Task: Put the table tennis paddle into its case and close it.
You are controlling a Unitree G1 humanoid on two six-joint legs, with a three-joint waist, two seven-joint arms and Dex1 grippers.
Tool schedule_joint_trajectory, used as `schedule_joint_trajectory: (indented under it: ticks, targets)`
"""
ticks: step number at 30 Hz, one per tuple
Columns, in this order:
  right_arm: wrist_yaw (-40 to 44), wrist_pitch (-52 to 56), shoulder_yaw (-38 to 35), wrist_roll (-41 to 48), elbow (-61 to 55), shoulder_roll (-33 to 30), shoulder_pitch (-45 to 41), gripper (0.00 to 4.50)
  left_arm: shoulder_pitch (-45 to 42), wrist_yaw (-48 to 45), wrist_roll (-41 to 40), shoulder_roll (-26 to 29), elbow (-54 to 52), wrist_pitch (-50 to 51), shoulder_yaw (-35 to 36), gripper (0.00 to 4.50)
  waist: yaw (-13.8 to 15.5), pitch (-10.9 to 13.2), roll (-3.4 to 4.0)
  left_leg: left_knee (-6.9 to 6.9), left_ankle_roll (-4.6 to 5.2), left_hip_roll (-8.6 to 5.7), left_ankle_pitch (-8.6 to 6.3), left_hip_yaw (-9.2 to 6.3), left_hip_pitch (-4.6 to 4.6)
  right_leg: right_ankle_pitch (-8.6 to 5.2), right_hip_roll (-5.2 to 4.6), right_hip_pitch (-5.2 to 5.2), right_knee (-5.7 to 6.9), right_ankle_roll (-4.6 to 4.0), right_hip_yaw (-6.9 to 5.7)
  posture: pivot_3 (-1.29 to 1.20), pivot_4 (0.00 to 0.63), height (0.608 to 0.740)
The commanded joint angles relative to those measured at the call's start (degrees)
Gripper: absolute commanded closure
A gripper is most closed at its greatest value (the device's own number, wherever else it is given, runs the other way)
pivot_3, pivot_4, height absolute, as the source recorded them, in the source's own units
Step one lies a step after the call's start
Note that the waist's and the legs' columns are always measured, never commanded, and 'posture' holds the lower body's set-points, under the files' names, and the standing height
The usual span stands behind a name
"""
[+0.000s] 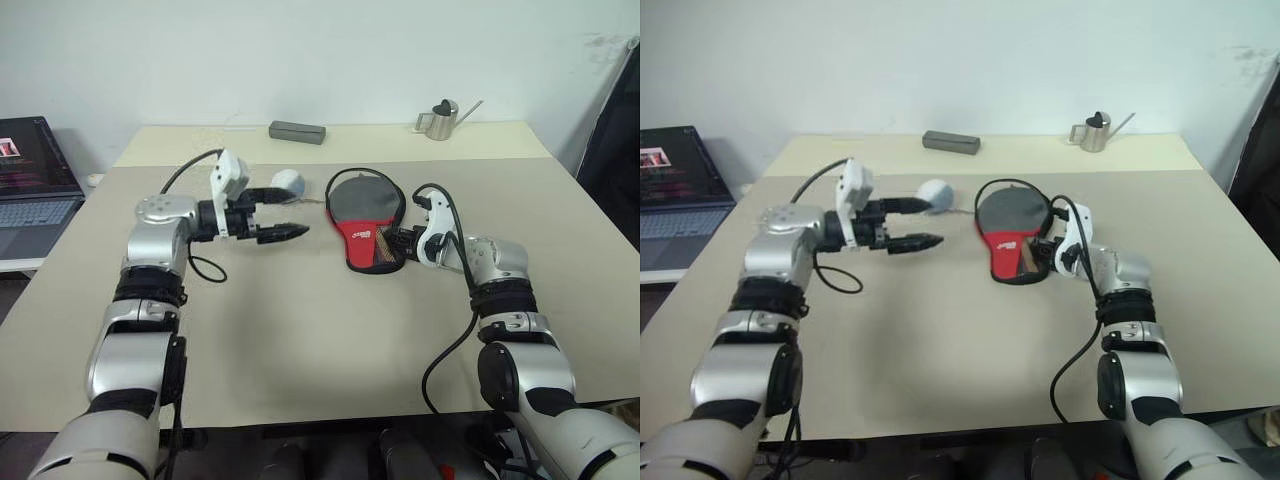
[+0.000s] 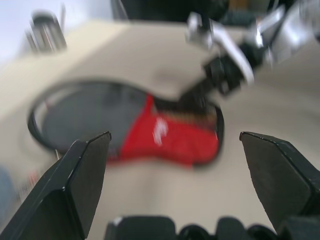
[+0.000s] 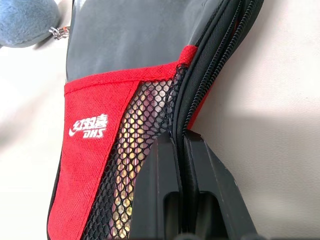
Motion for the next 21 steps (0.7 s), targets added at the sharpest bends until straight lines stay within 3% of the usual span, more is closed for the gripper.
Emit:
schedule_joint_trajectory:
  ticks: [1, 21]
  targets:
    - [-1.67, 2.81, -1.69, 1.91, -3.59, 0.68, 0.67, 4.49, 1.56, -1.29, -0.05, 2.56, -3.73, -0.31, -0.55, 0.0, 0.03, 0.0, 0.0, 0.0, 0.0, 0.0, 0.0, -0.02, -0.01, 0.0, 0.0, 0.0, -0.02, 0.0, -0.01, 0.0, 0.15, 0.74]
    - [-8.79, 21.06, -3.65, 7.19, -28.58, 7.39, 9.33, 4.49, 11.41, -3.1, -4.14, 7.91, -19.08, 7.7, -1.09, 0.0, 0.05, 0.0, 0.01, -0.04, 0.01, 0.0, -0.01, -0.05, -0.02, 0.0, -0.01, 0.01, -0.1, 0.0, -0.02, 0.0, 0.15, 0.74]
